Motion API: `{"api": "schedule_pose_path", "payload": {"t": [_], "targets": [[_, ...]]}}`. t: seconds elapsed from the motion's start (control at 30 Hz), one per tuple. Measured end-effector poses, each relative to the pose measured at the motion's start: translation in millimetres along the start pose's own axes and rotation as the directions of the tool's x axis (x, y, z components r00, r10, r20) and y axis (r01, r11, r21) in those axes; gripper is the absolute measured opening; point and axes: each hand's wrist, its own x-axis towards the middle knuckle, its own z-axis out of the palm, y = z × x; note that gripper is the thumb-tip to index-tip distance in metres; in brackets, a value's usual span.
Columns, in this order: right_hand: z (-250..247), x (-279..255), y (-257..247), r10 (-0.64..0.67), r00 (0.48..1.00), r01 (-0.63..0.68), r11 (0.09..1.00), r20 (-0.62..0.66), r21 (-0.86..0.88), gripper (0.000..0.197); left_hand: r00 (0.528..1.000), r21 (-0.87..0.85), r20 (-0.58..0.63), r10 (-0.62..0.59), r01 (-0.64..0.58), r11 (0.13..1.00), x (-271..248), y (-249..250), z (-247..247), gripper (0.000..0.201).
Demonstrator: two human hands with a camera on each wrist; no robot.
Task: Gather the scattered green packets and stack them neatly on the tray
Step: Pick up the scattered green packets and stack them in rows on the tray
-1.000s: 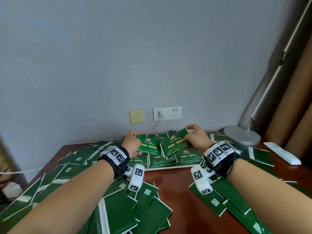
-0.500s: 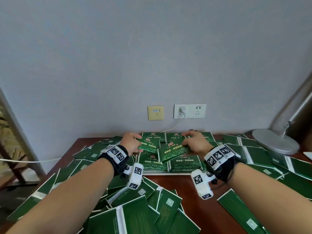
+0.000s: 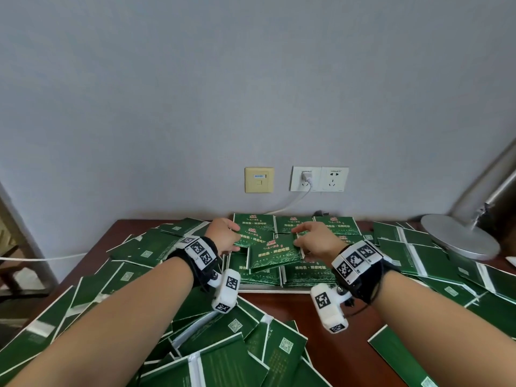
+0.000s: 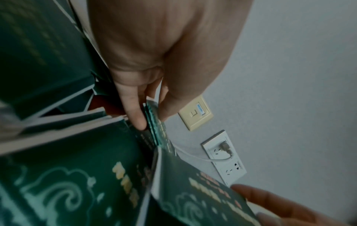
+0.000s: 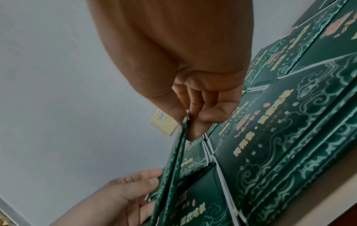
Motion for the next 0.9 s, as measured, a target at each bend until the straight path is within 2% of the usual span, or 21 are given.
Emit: {"api": "schedule_pose_path", "payload": {"t": [0.13, 0.3, 0.47, 0.6, 0.77, 0.9], "targets": [[7, 2, -1, -0.034, 0.999, 0.035, 0.999, 0.034, -0.029, 0.031, 0.998, 0.217, 0.001, 0.066, -0.064, 0.974, 1, -2, 2, 0.028], [12, 2, -1, -0.083, 0.995, 0.089, 0.988, 0.055, -0.122, 0.03, 0.991, 0.451, 0.065, 0.12, -0.137, 0.882, -6, 0, 1, 0.038], [21, 0, -5, -0.118, 0.99, 0.129, 0.975, 0.072, -0.183, 0.019, 0.983, 0.544, 0.162, 0.086, -0.162, 0.824, -8, 5, 0, 0.051], [30, -2, -10, -0.148, 0.982, 0.175, 0.942, 0.115, -0.288, 0.031, 0.979, 0.583, 0.195, 0.062, -0.167, 0.796, -9, 3, -1, 0.054], [44, -3, -12, -0.226, 0.966, 0.257, 0.834, 0.123, -0.488, 0.035, 0.975, 0.634, 0.222, 0.01, -0.152, 0.758, -11, -1, -4, 0.056], [47, -3, -9, -0.245, 0.958, 0.286, 0.749, 0.151, -0.598, 0.036, 0.975, 0.673, 0.219, 0.046, -0.185, 0.716, -13, -1, -6, 0.054]]}}
